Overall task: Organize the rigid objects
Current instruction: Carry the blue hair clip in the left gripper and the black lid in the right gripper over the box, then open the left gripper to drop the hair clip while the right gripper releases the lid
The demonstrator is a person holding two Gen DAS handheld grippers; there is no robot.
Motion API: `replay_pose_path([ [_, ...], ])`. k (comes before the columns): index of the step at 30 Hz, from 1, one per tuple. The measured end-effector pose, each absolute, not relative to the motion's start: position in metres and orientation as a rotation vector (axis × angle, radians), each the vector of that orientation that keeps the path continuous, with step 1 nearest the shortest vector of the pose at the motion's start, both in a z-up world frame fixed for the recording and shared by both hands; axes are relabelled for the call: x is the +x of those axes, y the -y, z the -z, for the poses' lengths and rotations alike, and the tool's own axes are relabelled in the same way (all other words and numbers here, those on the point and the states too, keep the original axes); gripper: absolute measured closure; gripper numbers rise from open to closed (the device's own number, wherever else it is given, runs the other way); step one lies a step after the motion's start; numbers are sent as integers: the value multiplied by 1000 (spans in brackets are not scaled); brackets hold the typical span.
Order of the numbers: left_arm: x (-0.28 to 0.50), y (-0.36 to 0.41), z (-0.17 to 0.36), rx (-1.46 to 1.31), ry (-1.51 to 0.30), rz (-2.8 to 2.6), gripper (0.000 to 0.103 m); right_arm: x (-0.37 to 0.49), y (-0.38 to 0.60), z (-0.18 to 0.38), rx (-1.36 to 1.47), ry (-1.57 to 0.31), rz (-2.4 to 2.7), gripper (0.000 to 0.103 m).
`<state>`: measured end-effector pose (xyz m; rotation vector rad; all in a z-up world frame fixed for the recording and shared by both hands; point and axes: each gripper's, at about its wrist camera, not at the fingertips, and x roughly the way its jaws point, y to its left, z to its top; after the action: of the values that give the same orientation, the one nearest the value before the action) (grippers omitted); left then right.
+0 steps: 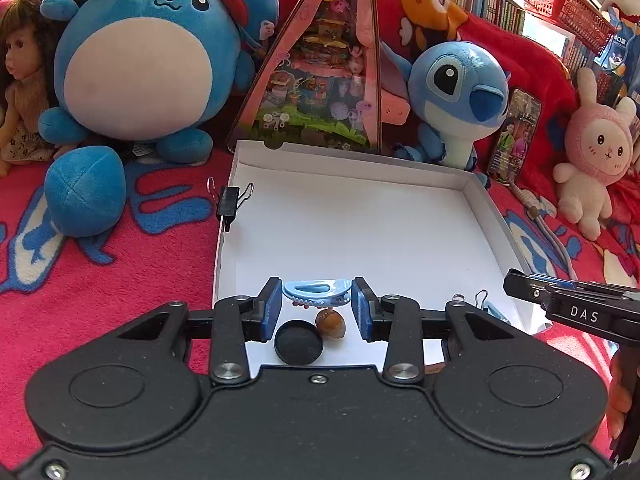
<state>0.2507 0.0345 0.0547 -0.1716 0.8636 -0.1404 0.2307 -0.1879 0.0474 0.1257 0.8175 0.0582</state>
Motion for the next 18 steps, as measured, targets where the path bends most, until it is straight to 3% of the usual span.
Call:
replay_pose_path([
  [18, 271, -26, -30, -126, -904, 96, 67, 257, 179, -25, 115, -866, -50, 66],
])
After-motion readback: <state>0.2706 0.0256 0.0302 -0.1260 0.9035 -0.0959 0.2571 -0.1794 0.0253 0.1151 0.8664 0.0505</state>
